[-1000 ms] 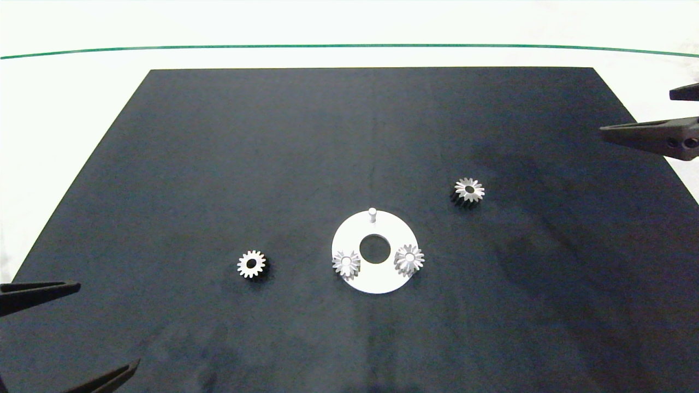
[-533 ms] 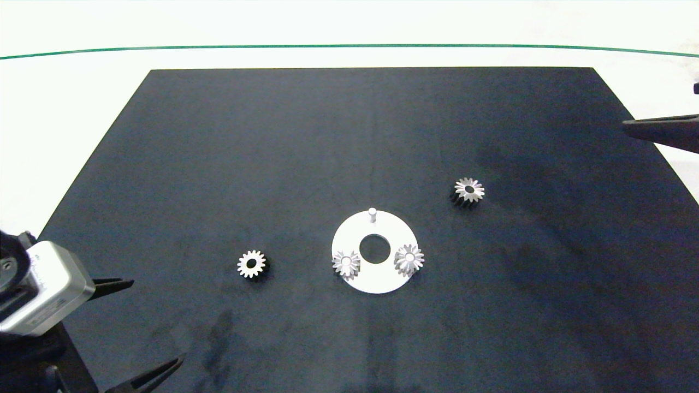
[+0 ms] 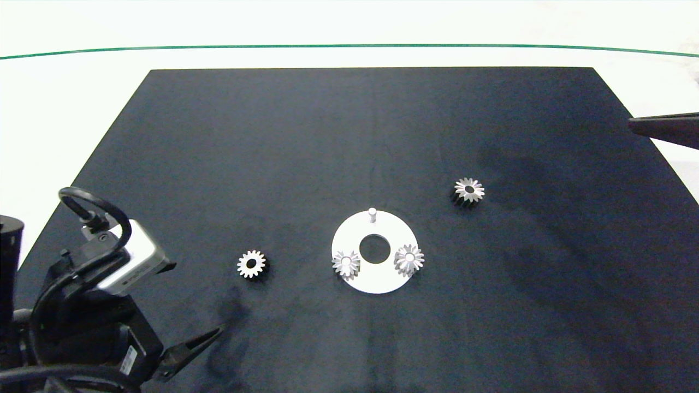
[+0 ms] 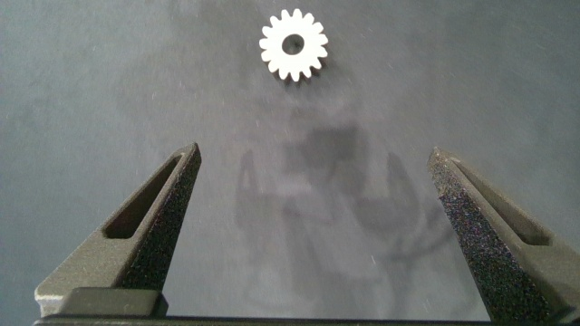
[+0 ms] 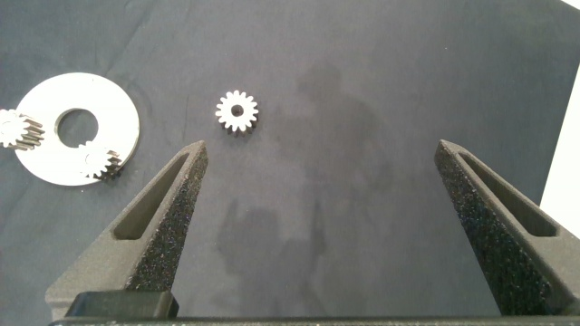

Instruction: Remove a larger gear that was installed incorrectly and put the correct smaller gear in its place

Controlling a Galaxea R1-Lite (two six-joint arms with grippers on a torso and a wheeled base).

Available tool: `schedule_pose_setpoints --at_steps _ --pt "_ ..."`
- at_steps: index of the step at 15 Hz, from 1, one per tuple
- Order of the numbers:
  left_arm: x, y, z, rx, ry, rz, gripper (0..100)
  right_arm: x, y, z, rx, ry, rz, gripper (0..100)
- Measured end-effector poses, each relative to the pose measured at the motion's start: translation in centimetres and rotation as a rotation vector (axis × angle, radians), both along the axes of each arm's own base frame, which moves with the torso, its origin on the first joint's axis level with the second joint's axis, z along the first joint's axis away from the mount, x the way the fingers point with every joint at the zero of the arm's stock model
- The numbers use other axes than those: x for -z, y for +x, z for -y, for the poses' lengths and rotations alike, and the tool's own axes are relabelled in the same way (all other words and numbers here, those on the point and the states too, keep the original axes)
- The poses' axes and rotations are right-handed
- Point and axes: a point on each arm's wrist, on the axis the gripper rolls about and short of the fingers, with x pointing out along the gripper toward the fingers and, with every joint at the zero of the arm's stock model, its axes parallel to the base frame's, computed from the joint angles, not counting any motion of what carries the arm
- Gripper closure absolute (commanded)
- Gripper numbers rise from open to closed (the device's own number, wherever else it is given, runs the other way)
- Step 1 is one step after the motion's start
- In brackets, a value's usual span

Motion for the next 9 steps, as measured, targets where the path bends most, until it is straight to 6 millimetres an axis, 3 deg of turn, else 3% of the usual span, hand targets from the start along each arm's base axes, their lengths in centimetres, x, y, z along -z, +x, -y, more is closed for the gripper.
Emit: schedule_pose_setpoints --at_steps 9 --pt "2.0 3.8 4.0 0.003 0.011 -0.014 0 0.6 -0.5 0.2 0.001 -0.001 -0.014 0"
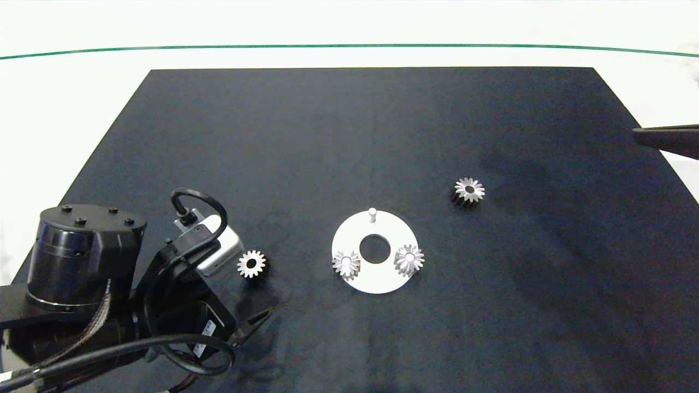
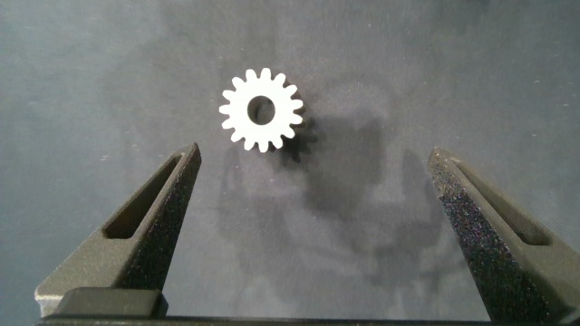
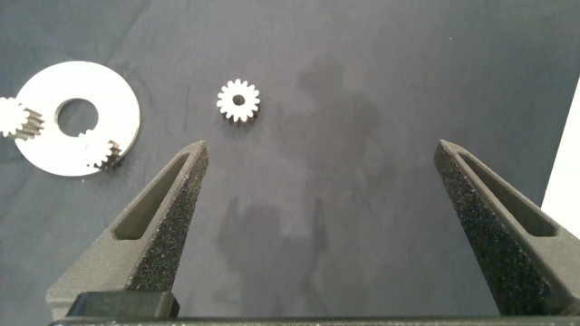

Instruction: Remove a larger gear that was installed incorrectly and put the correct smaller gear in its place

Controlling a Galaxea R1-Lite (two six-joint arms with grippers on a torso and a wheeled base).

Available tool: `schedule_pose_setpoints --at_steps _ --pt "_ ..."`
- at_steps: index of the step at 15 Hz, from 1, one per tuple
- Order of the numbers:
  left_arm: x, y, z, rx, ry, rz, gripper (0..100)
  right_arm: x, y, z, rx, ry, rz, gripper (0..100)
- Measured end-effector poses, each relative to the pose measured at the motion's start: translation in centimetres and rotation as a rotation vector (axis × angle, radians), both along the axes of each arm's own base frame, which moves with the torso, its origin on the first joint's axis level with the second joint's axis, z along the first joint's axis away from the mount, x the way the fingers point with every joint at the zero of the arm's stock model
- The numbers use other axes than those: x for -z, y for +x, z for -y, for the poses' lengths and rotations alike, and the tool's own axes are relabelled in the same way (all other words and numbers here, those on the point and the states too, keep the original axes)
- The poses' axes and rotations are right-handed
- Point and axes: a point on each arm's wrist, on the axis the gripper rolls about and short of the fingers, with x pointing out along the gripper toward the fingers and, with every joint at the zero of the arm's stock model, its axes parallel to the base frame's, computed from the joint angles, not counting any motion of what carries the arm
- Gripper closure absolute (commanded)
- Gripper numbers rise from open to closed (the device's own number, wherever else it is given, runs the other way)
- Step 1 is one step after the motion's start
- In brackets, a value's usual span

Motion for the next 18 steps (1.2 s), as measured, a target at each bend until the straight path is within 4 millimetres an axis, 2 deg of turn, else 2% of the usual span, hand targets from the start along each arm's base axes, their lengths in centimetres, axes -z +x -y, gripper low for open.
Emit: schedule_pose_setpoints --at_steps 5,12,18 --pt "0.5 2.0 1.1 -0.036 -0.019 0.033 0 0.5 -0.3 0.1 -0.001 0.0 -0.012 0" --pt "0.9 3.7 1.9 -0.049 -0.006 0.009 0 0.8 -0.6 0.2 -0.004 0.009 -0.019 0" --pt "1.3 4.6 1.5 -0.081 0.014 -0.023 1 1.3 -0.7 0.3 -0.009 0.015 -0.037 0"
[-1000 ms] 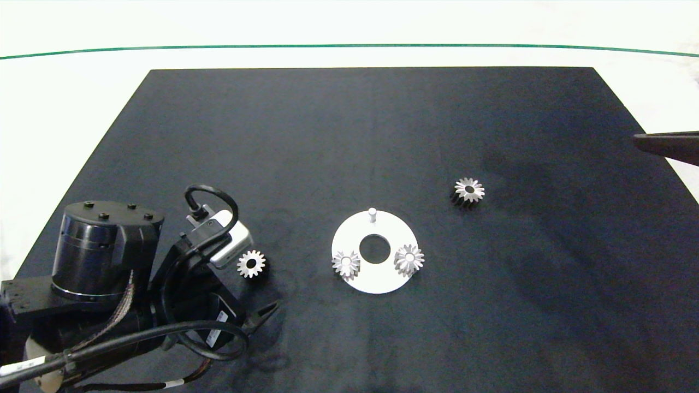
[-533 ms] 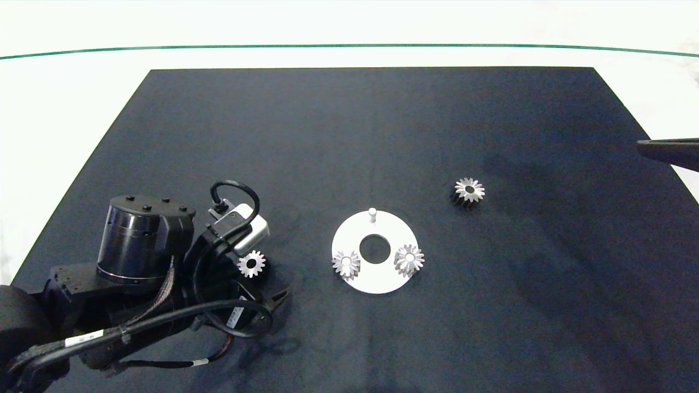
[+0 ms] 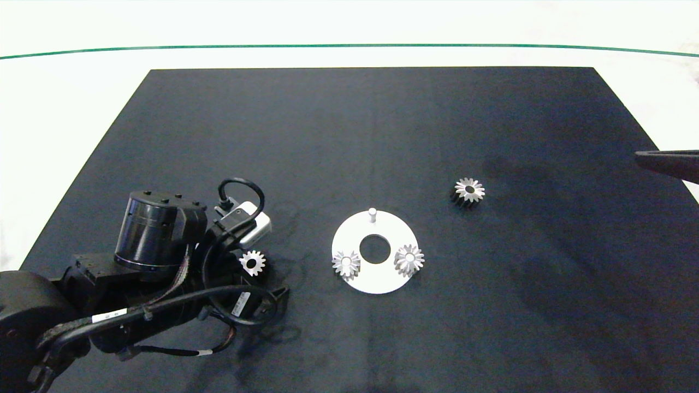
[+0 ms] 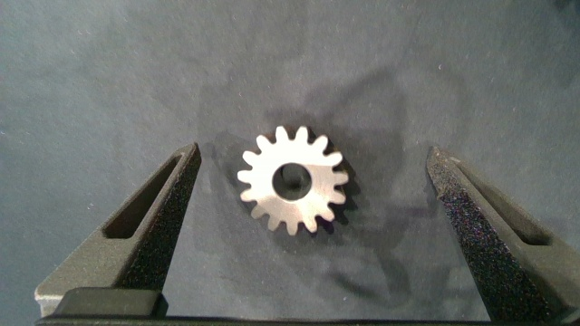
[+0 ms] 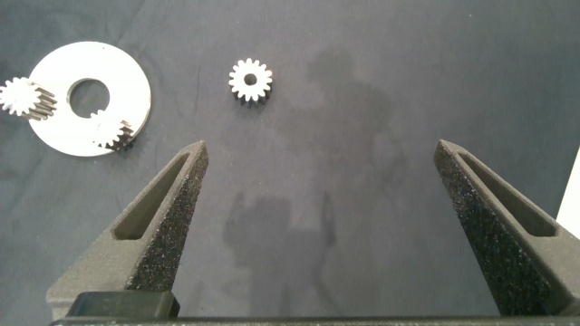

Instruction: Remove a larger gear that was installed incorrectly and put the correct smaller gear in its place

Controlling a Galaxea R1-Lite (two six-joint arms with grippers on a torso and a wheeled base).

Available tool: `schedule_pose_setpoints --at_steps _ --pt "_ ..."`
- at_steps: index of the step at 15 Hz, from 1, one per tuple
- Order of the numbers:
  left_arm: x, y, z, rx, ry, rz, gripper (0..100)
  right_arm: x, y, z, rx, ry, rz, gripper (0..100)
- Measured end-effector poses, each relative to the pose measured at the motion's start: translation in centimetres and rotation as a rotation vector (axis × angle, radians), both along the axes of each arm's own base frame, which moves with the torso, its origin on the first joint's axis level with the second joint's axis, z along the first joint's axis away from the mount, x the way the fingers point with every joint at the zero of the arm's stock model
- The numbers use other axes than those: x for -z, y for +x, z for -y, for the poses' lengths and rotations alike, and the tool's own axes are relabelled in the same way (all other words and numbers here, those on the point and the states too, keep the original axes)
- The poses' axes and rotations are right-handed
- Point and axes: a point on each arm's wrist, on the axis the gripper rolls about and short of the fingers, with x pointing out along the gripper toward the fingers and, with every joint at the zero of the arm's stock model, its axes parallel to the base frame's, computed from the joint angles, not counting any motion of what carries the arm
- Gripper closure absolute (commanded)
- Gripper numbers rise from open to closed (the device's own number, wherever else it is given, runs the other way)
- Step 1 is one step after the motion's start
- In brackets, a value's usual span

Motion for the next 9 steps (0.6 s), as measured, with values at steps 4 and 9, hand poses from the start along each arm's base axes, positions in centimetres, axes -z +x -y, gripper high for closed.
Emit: schedule_pose_setpoints --at_steps 4,9 --pt "-0.14 0.12 -0.28 -0.012 0.009 -0.015 8 0.05 -0.05 0.13 0.001 0.002 -0.001 0" --pt "-0.76 0.06 -0.28 -0.015 0.011 -0.033 19 0.02 -0.1 0.21 0.004 0.003 0.001 0"
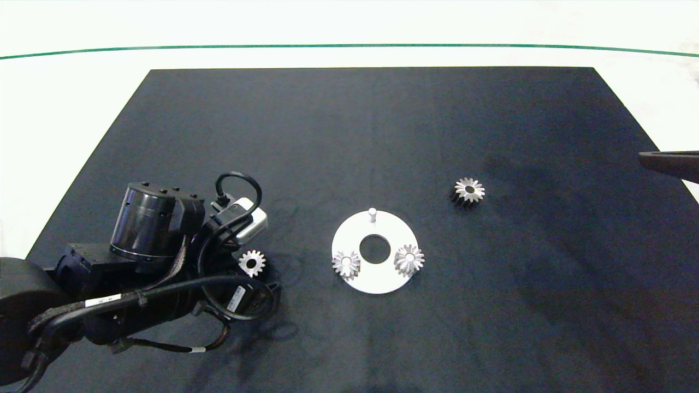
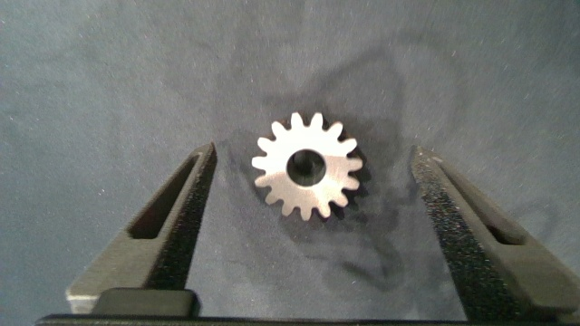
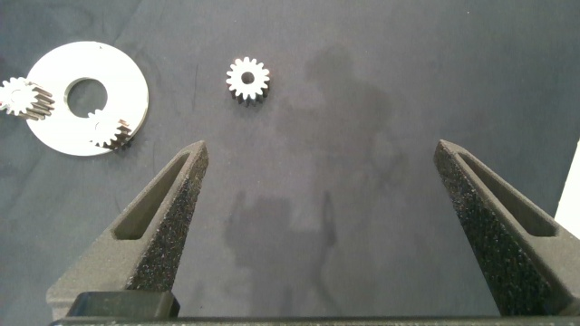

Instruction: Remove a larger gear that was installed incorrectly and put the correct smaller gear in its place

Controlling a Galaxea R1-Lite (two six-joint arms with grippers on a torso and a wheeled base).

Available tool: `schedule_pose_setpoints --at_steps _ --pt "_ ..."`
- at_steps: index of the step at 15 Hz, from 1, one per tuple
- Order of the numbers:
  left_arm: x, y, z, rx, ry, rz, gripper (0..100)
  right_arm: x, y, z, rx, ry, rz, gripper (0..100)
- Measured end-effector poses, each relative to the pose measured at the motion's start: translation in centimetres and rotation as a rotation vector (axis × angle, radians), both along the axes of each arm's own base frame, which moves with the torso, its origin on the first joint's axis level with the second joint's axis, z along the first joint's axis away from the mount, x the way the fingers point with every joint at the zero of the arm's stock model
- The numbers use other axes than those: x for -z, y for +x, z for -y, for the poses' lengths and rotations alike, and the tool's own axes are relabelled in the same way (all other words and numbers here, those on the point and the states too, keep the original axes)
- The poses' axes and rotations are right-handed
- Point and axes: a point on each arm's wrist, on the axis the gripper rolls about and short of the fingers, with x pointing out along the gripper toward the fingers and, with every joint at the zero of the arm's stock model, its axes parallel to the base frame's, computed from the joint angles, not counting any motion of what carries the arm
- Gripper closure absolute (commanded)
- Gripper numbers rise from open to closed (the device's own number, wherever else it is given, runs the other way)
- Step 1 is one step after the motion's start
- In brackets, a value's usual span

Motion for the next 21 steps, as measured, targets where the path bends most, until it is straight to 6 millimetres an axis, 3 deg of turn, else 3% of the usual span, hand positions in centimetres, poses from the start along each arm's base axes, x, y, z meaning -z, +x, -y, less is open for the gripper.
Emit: schedule_pose_setpoints --at_steps 21 --pt "0.26 0.43 -0.02 -0.021 -0.011 -0.013 61 0.32 0.05 0.33 0.001 0.005 -0.011 0"
